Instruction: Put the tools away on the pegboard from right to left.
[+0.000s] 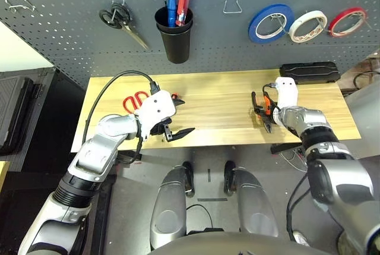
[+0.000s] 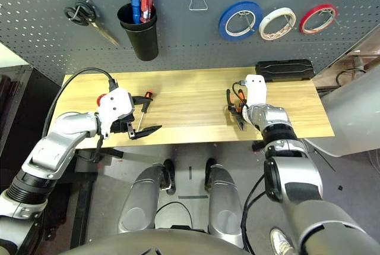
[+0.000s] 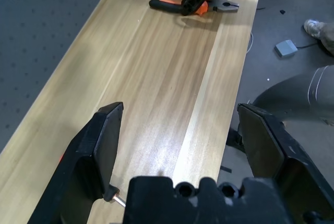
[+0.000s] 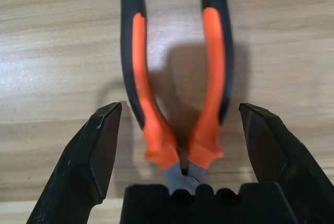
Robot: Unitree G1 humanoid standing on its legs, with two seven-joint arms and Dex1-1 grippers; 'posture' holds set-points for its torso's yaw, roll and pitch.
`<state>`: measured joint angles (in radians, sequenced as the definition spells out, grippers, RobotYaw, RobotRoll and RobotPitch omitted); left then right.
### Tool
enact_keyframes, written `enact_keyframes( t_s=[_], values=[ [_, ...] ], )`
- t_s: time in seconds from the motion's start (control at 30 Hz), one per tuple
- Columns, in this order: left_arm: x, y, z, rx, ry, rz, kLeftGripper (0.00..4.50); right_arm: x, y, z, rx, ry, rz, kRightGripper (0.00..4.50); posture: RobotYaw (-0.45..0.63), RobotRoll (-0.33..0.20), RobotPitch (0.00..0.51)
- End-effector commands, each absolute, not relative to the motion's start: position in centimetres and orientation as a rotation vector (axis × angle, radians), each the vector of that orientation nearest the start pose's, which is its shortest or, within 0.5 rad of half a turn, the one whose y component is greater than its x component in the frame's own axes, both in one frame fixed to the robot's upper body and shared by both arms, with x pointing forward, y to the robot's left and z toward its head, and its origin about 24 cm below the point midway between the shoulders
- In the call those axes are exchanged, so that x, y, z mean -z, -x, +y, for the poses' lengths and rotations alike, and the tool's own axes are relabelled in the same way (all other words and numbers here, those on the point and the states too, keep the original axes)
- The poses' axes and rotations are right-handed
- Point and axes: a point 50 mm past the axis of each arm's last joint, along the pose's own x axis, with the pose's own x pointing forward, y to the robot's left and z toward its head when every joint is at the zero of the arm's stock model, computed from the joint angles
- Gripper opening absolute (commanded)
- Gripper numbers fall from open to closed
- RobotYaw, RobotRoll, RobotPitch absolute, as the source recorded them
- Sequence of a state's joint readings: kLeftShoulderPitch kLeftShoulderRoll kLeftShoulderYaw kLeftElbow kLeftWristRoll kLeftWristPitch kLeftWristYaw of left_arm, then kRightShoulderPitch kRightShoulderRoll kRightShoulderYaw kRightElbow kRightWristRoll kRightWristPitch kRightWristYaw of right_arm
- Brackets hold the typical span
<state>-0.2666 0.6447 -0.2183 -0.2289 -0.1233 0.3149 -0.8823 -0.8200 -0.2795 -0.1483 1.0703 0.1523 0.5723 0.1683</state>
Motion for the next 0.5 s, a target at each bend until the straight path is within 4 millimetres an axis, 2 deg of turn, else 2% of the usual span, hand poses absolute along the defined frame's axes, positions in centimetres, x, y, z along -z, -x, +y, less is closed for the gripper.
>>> enact_keyframes(
  t_s=[0.03,0.13,0.3,0.5],
  values=[
    [-11.2,-25.8,15.3,1.09,-0.583,0.186,4.5,-0.9,-34.8,-20.1,0.007,-0.123,0.884,4.47,0.17,0.0,0.322],
    [-11.1,-25.7,15.4,1.083,-0.587,0.201,4.5,-0.9,-34.8,-19.8,0.028,-0.141,0.913,4.47,0.18,0.0,0.321],
    [-11.0,-25.7,15.4,1.079,-0.586,0.203,4.5,-0.8,-34.8,-19.9,0.045,-0.145,0.921,2.76,0.19,0.0,0.317],
    [-11.3,-25.8,15.4,1.072,-0.579,0.177,4.5,-1.4,-35.1,-21.3,0.018,-0.1,0.817,2.66,0.19,0.0,0.307]
  ],
)
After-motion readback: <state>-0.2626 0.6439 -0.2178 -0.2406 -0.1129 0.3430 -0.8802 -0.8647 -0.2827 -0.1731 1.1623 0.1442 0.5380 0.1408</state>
